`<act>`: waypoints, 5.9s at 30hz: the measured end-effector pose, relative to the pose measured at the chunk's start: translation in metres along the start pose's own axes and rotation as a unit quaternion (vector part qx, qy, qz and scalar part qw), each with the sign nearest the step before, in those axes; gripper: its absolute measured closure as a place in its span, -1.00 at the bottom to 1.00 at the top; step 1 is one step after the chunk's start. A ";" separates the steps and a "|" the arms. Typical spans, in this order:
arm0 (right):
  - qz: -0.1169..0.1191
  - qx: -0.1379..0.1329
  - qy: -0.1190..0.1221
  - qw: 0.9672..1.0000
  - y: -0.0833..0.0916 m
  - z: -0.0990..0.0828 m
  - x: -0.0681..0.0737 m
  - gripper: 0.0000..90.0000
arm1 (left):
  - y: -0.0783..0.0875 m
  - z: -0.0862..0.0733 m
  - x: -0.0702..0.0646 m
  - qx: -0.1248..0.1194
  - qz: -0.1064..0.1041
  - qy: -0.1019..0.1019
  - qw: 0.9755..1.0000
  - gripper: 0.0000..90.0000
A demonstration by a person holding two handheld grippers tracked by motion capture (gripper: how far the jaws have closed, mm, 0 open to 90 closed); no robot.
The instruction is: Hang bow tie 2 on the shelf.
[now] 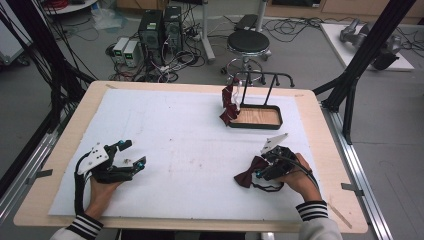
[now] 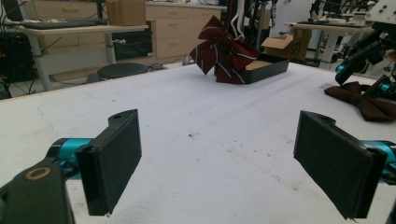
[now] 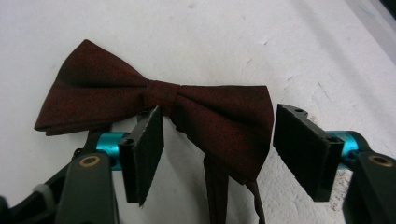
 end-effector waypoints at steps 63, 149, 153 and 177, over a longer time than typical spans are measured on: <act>0.000 -0.080 -0.072 0.994 0.025 0.004 -0.012 0.79 | 0.000 0.000 0.000 -0.001 0.001 -0.001 1.000 -0.65; -0.169 -0.299 -0.348 0.872 0.056 0.069 -0.103 0.80 | 0.000 0.000 0.000 0.000 0.000 0.000 1.000 -0.65; -0.175 -0.302 -0.351 0.869 0.054 0.072 -0.105 0.80 | 0.000 0.000 0.000 0.000 0.000 0.000 1.000 -0.65; -0.201 -0.293 -0.368 0.859 0.036 0.077 -0.118 0.79 | 0.000 0.000 0.000 -0.001 0.000 0.000 1.000 -0.65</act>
Point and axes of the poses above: each handheld gripper's, and its own axes: y roughly backward along the jaws, z roughly out of its top, x roughly to its left, the point moved 4 cm from there along -y, roughly forward along the jaws, and after that the axes turned 9 degrees about -z, right-handed, at the moved point
